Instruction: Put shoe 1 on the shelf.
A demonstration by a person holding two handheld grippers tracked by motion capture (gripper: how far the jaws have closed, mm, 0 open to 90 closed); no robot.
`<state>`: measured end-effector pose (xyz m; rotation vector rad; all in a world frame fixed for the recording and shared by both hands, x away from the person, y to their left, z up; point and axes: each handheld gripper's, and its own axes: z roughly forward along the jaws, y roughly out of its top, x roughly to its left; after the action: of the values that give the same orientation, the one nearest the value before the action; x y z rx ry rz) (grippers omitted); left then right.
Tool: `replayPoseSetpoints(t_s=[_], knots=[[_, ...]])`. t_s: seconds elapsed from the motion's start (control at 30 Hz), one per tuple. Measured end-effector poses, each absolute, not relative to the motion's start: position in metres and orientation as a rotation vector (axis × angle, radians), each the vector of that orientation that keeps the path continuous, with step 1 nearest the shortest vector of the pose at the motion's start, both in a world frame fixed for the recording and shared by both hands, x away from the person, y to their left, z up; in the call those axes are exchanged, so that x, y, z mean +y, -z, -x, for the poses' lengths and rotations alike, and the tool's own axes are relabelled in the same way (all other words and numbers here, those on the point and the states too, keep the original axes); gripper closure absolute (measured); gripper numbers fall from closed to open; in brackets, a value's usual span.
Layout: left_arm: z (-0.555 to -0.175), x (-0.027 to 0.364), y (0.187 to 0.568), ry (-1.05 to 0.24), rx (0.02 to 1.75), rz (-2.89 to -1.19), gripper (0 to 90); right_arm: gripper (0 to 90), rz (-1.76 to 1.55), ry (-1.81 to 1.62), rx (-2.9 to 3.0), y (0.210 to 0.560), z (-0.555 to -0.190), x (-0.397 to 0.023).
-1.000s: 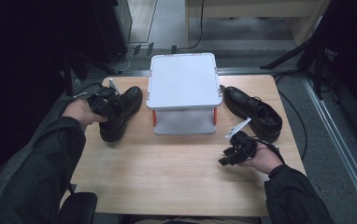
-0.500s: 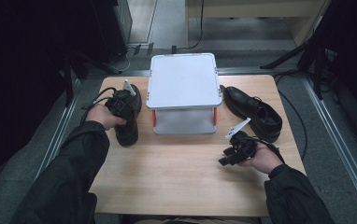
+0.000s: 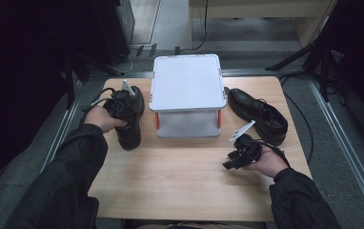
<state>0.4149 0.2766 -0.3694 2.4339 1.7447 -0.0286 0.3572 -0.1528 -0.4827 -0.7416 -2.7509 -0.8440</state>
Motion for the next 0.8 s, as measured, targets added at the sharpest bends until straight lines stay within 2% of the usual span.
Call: replayPoseSetpoints(t_s=[0.27,0.43,0.8], knots=[[-0.41,0.315,0.336,-0.02,1.842,-2.278,59.0,47.6,0.731,0.853,-2.756,0.483,-0.357,-0.153],[-0.407,0.333,0.334,-0.07,1.921,-2.225,56.6,47.6,0.725,0.854,-2.759,0.482,-0.357,-0.151],[-0.411,0.342,0.349,0.005,1.998,-2.134,58.0,47.6,0.719,0.858,-2.76,0.481,-0.359,-0.15]])
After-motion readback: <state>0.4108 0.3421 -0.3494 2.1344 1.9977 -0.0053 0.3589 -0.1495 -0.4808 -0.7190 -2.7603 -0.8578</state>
